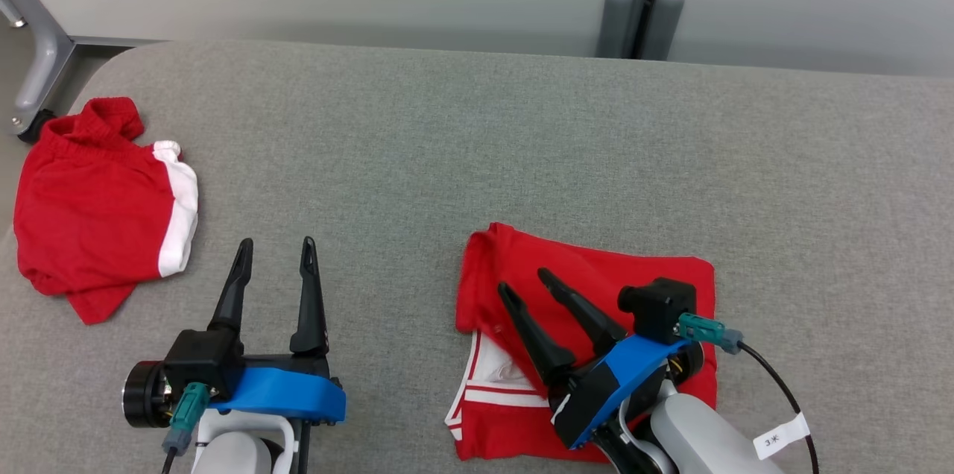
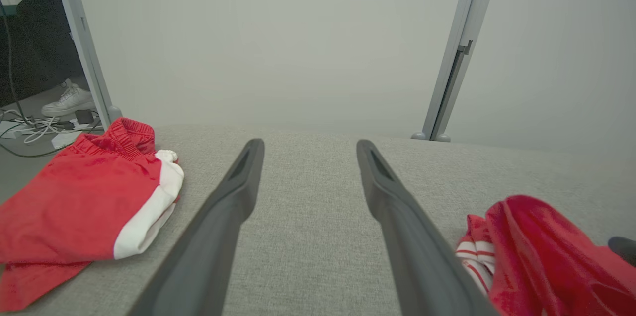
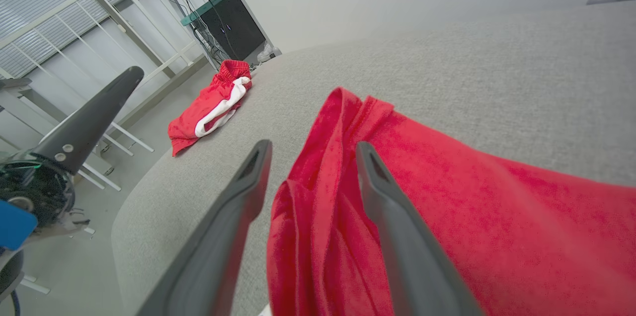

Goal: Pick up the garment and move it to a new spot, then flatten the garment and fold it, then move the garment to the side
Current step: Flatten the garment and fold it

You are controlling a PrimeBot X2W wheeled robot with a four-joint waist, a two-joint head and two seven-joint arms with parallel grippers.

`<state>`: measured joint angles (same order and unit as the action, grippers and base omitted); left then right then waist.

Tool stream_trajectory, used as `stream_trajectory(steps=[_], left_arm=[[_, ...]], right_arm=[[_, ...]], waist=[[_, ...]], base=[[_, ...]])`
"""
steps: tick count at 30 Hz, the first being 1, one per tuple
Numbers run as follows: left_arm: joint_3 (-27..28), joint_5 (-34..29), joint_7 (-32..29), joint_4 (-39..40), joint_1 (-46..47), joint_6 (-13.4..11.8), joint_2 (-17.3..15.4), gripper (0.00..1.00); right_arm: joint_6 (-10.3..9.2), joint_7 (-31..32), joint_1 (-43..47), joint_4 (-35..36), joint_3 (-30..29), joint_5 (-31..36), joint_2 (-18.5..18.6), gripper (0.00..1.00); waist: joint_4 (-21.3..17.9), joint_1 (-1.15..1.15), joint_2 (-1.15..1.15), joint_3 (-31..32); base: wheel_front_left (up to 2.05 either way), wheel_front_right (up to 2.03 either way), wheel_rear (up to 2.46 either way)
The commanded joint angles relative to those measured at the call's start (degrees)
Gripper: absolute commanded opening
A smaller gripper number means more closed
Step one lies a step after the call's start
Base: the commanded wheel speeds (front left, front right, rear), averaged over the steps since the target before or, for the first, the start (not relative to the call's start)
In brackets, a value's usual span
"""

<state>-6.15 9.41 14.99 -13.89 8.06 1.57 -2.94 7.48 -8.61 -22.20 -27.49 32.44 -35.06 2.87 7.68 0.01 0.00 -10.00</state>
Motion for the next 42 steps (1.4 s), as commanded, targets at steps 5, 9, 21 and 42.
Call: stream_trajectory(steps=[5, 9, 21, 42], left_arm=[[0.72, -0.86, 0.27, -0.26, -0.87, 0.46, 0.08, 1.0], [0.95, -1.24, 0.26, -0.1, -1.63, 0.81, 0.07, 1.0], [1.57, -1.83, 0.27, -0.74, -4.28, 0.99, 0.07, 1.0], [3.97, -2.94, 0.26, 0.77, -7.86, -0.28, -0.58, 1.0]], right_arm=[[0.03, -2.97, -0.59, -1.2, -3.68, 3.95, 0.08, 1.0], [0.03, -4.21, 0.63, 0.39, -9.31, 8.94, 1.52, 1.0], [0.03, -4.13, 9.92, 11.56, -24.95, 17.93, 3.59, 1.0], [0.03, 1.96, 25.33, 24.59, -35.66, 22.66, 0.3, 1.0]], waist=[[-1.97, -0.01, 0.0, 1.8], [-3.72, -0.01, 0.0, 2.97], [-8.49, -0.01, 0.0, 5.83], [-7.69, -0.01, 0.0, 8.49]], base=[[0.0, 0.0, 0.0], [0.0, 0.0, 0.0], [0.0, 0.0, 0.0], [0.0, 0.0, 0.0]])
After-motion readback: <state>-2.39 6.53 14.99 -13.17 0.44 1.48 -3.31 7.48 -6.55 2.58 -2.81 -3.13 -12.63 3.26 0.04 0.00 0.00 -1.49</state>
